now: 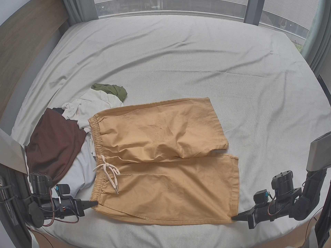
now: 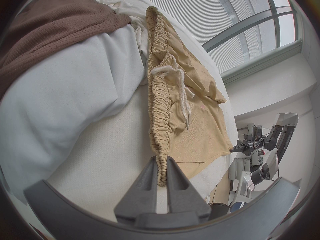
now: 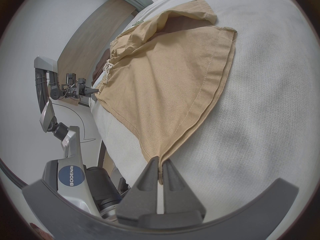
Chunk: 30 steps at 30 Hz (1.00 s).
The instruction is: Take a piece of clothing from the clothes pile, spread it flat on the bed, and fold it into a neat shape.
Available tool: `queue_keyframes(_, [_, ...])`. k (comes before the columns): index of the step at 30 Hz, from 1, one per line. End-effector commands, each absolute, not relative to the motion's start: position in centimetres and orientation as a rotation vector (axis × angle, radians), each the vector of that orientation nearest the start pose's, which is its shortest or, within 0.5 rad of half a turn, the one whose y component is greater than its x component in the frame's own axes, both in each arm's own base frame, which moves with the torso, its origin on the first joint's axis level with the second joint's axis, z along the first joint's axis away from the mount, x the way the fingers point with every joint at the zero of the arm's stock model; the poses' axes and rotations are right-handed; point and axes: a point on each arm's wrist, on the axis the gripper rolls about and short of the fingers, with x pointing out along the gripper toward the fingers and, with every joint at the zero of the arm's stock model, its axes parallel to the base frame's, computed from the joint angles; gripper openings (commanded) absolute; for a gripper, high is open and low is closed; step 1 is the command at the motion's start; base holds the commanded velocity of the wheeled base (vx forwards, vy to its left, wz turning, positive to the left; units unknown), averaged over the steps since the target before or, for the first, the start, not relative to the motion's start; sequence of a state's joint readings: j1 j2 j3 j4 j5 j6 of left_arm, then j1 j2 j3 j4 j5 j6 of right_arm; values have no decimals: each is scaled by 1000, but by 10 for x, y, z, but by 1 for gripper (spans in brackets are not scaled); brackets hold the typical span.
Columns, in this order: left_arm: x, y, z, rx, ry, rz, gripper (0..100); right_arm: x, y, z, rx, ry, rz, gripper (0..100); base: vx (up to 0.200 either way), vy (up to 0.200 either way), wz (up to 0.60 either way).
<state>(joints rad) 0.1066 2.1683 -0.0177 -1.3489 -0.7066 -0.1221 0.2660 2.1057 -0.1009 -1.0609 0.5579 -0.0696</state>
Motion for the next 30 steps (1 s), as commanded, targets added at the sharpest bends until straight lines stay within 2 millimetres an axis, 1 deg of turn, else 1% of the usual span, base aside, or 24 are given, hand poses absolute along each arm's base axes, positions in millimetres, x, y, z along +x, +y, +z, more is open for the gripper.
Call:
queue_keyframes(1, [200,9,-6,-433,781,-518,0,196,66,-12,71,917,799,0,0,0,0])
queue_keyframes(3, [200,9,-4,-433,766,-530,0,200,66,-10,69,894,797,0,0,0,0])
queue_keyframes(5, [203,9,0,-434,720,-564,0,207,67,-4,65,836,801,0,0,0,0])
queue_keyframes(8, [209,9,7,-427,629,-594,0,218,69,10,74,728,804,0,0,0,0])
queue_keyframes(12, [217,8,16,-446,575,-598,0,232,75,28,143,618,792,0,0,0,0])
queue_keyframes(17, [222,5,32,-453,514,-620,0,243,79,43,207,502,782,0,0,0,0])
queue_keyframes(24, [235,3,58,-523,418,-629,0,253,80,53,246,433,777,0,0,0,0])
queue_keyframes(28, [241,4,65,-547,393,-625,0,258,82,60,256,401,780,0,0,0,0])
queue_keyframes(30, [246,5,67,-541,373,-624,0,261,83,68,275,371,780,0,0,0,0])
